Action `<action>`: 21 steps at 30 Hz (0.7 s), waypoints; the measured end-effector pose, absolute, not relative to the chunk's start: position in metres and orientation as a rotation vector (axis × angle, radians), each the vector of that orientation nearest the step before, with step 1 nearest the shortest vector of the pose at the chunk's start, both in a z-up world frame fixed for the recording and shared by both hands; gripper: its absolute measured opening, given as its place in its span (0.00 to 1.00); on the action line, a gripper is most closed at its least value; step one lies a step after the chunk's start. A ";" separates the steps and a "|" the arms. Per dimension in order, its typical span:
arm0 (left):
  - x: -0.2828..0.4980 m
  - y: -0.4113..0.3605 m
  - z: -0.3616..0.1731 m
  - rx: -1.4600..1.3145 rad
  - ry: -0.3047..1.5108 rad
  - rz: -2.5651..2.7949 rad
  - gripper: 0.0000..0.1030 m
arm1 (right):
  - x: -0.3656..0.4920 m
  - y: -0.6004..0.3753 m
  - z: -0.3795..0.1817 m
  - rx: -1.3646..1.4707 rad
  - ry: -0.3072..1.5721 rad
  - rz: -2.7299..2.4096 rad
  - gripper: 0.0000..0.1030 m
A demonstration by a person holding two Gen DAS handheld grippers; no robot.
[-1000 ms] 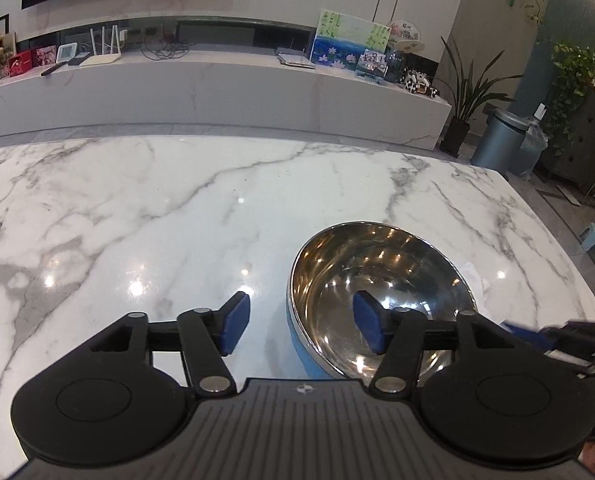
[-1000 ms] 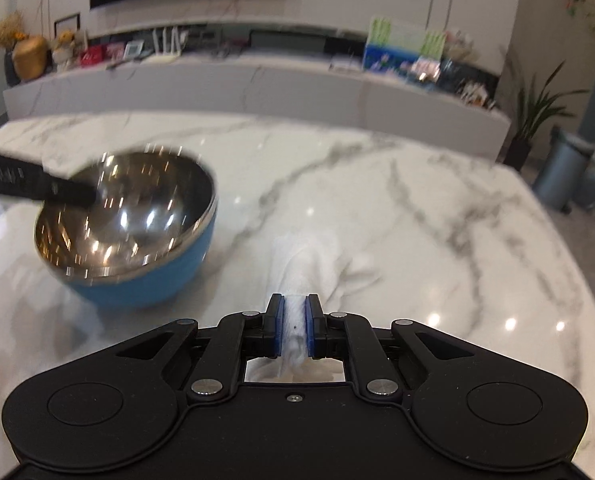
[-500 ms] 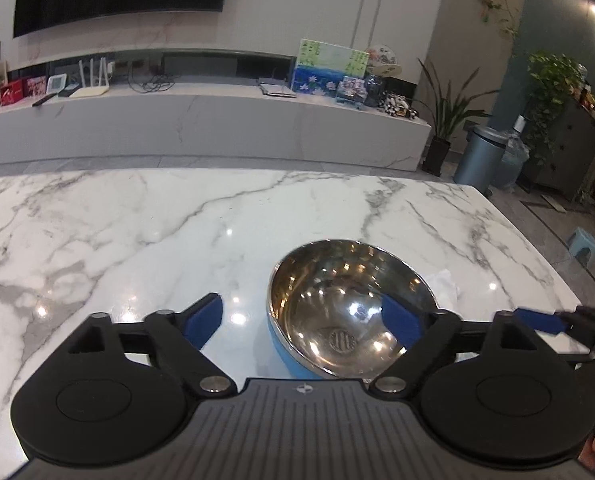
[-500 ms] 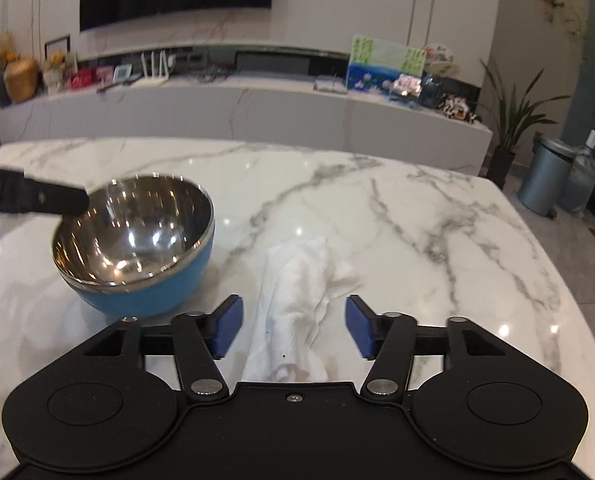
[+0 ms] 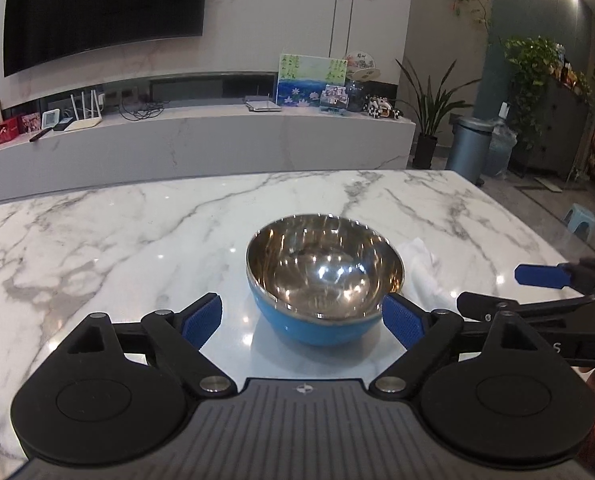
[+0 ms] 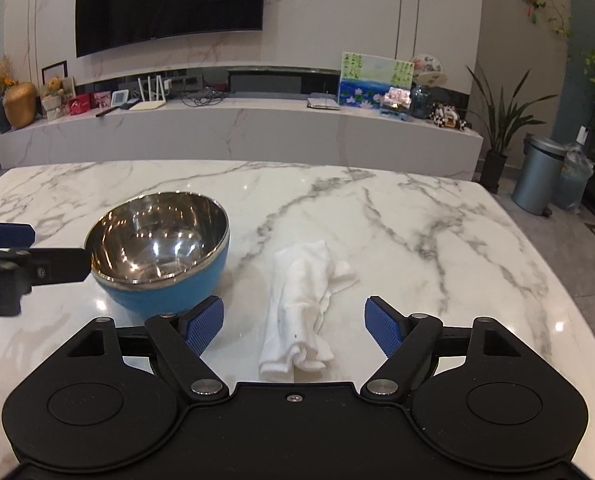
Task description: Clean bowl
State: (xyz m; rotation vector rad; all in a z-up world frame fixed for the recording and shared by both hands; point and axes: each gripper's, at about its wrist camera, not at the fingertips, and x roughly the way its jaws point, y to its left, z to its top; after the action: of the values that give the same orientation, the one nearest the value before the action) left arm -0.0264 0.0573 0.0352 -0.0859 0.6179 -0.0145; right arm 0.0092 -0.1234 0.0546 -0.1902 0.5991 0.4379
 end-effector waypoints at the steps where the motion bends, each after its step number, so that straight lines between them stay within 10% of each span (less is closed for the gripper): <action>1: -0.026 0.057 0.034 -0.087 0.622 -0.015 0.85 | 0.008 -0.124 0.054 -0.191 0.598 0.439 0.74; 21: -0.019 0.057 0.009 -0.123 0.773 0.052 0.85 | 0.003 -0.121 0.039 -0.178 0.649 0.448 0.74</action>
State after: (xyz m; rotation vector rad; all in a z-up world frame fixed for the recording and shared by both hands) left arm -0.0191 0.0570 0.0095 -0.1226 0.7735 0.0520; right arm 0.0032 -0.1212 0.0388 -0.1777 0.6487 0.4482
